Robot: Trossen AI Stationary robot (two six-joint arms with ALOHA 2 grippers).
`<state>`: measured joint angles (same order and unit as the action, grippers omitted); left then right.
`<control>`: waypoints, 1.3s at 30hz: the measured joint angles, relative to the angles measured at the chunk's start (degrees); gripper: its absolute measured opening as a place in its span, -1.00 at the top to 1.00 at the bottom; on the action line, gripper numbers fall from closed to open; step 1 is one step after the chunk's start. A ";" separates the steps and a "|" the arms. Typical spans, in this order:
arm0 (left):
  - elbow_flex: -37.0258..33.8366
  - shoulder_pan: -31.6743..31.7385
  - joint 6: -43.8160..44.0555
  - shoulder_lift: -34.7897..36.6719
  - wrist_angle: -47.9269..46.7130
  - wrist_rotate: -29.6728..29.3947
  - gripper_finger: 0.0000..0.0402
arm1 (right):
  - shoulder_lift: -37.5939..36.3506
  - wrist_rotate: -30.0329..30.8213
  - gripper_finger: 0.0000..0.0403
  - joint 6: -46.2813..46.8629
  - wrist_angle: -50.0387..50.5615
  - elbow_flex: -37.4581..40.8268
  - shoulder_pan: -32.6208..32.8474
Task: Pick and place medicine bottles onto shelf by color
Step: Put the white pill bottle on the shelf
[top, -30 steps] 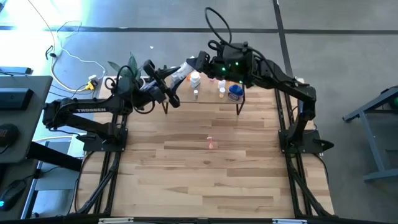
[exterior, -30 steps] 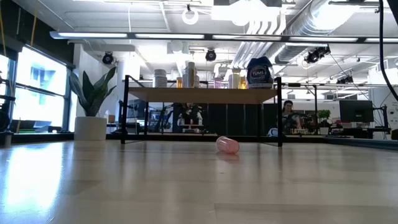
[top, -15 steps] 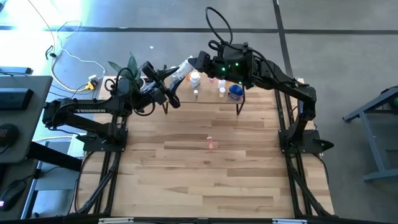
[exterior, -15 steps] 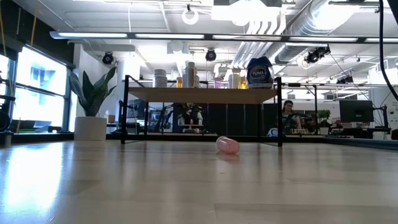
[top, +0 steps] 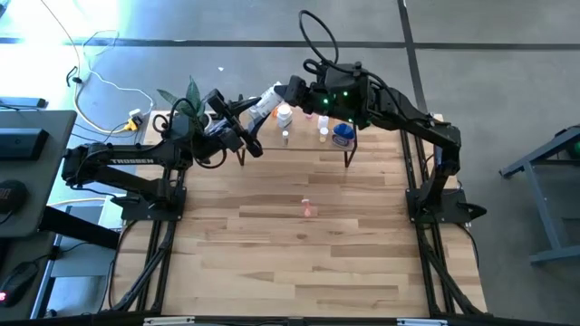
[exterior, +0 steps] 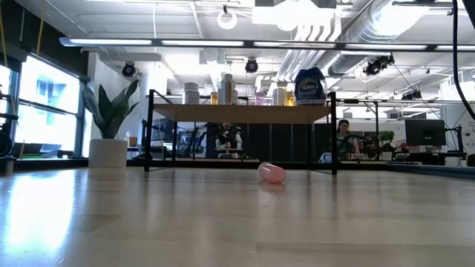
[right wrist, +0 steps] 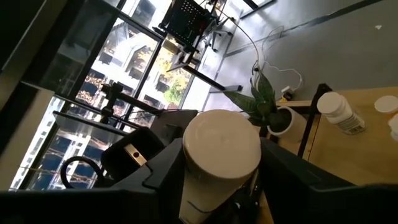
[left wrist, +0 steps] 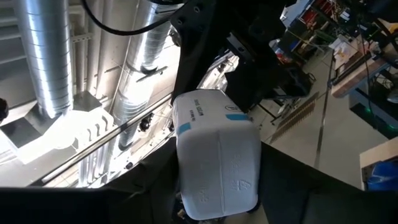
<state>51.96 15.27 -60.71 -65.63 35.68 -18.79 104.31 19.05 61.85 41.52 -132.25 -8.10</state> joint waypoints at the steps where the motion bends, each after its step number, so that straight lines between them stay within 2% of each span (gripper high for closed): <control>1: 0.00 0.00 0.00 -0.01 -0.02 0.03 0.12 | 0.00 0.00 0.20 -0.46 0.02 0.00 0.00; 7: 0.00 0.00 0.92 -0.06 -0.44 -0.31 0.03 | -0.02 -0.08 0.20 -3.14 0.04 0.00 0.01; 14: 0.00 0.00 8.24 -0.13 -2.96 -7.42 -0.18 | -0.02 2.17 0.20 -9.40 0.04 0.00 -0.17; 19: 0.00 0.00 12.77 -0.11 -7.49 -12.22 -0.22 | -0.02 3.09 0.20 -15.16 0.04 0.00 -1.45; 24: 0.00 0.00 17.96 -0.11 -10.90 -12.56 -0.21 | -0.02 3.97 0.20 -22.92 0.16 0.00 -3.07; 34: 0.00 0.00 35.12 -0.04 -14.06 -12.36 -0.21 | -0.02 4.91 0.20 -43.65 5.23 0.00 -4.28; 39: 0.00 0.00 44.70 0.35 -18.47 -8.09 -0.21 | -0.02 4.80 0.20 -49.39 8.56 0.00 -4.39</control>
<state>51.96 15.27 -16.00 -65.28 17.21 -26.87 104.29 23.85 12.46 50.07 -132.25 -12.49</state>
